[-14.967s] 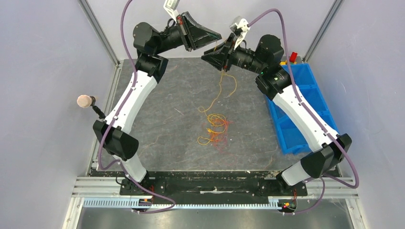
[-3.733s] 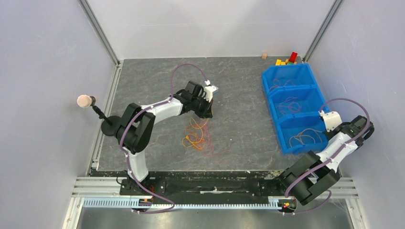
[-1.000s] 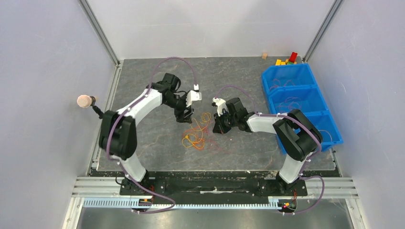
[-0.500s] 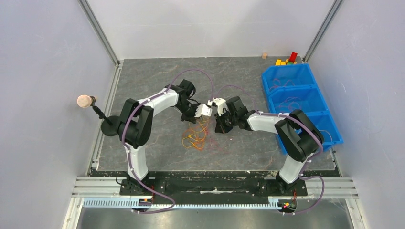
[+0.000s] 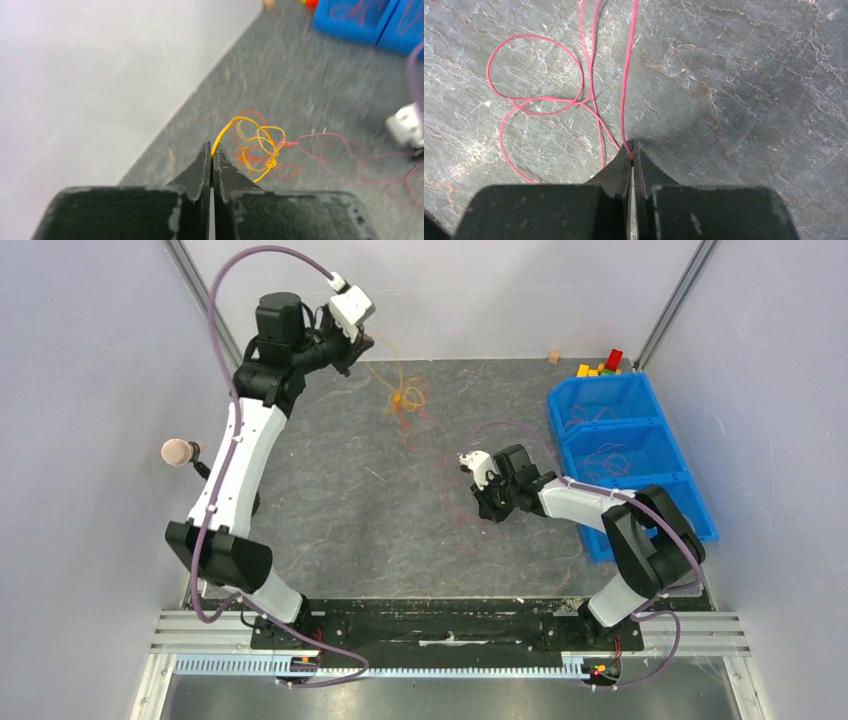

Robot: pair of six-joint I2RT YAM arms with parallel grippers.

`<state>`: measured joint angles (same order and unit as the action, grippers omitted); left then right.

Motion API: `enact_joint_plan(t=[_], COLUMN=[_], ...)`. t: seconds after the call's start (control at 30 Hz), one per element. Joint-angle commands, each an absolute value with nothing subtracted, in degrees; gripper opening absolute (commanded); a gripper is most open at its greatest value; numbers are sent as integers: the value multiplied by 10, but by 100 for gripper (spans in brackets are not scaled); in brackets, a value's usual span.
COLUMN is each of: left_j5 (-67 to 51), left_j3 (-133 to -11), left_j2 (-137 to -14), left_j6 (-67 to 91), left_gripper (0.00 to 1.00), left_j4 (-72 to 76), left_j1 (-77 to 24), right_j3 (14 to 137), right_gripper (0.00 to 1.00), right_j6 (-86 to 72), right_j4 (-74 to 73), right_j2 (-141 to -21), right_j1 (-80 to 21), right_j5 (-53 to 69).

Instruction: Untangle the cables

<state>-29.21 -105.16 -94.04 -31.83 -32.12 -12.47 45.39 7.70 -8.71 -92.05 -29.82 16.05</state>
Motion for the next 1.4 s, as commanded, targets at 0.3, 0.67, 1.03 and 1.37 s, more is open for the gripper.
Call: enact_joint_plan(t=[0.3,0.67,1.03,1.37], left_j5=[-329,-342,-343,-307], left_j3=[-1070,-1068,-1143,-1283], left_j2=[-875,-845,-845,-898], left_j6=[-95,-22,121,192], left_gripper=[2,2,2,2], left_j4=[-245,-257,-176,-103], left_j1=[-157,-211,-211,-169], right_j3=[633,690,598,497], right_gripper=[87,98,33,26], right_j6=[63,-119,-43,-5], right_j4=[-74,256,339,270], right_j2=[-831,-905,-1010,-1037], right_j1=[-226,-341,-358,-357], right_j5=[342,381,232,246])
